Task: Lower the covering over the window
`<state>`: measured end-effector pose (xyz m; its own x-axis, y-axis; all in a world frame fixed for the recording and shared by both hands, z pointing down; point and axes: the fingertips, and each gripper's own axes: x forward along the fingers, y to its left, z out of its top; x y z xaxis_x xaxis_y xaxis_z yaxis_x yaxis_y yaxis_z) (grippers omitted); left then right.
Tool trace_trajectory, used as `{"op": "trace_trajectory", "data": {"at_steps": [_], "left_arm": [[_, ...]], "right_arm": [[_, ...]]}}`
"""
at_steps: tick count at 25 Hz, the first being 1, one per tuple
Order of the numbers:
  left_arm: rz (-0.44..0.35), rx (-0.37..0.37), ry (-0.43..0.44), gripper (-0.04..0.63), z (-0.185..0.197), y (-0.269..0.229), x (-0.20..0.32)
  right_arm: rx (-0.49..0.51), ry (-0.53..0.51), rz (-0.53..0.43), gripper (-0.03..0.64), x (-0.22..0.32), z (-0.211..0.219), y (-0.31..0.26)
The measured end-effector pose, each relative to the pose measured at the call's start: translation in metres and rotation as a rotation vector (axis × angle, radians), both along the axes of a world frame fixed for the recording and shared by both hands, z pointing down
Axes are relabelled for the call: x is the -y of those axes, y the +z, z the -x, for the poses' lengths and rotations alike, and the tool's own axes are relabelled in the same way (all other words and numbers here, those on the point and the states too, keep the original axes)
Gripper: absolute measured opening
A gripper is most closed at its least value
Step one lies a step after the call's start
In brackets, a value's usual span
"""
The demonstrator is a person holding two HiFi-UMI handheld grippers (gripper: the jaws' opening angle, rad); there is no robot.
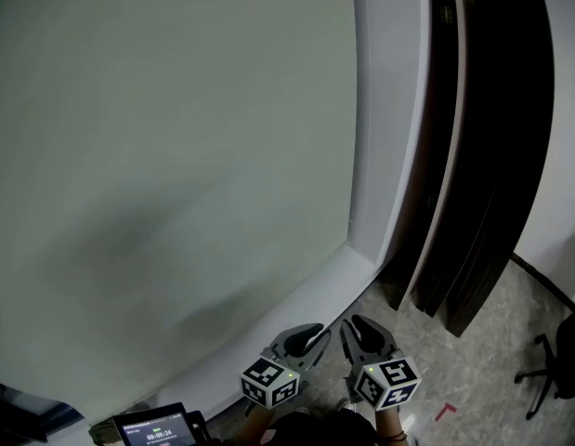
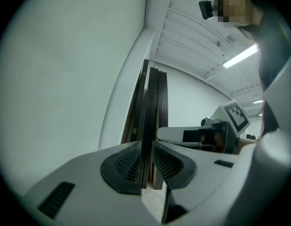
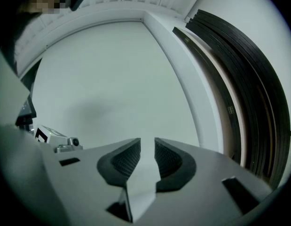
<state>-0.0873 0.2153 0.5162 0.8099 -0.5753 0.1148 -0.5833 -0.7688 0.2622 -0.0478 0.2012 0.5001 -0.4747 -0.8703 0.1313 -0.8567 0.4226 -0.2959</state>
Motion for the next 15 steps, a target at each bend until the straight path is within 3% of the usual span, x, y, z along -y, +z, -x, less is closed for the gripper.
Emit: {"op": "trace_trajectory", "data": {"at_steps": [3, 15], "left_arm": [[0.007, 0.001, 0.015, 0.072, 0.014, 0.004, -0.002], [-0.012, -0.003, 0.072, 0.071, 0.009, 0.006, -0.011]], "right_arm": [[-0.012, 0.009, 0.008, 0.087, -0.004, 0.016, 0.003], [0.005, 0.025, 0.021, 0.087, -0.017, 0.024, 0.004]]}}
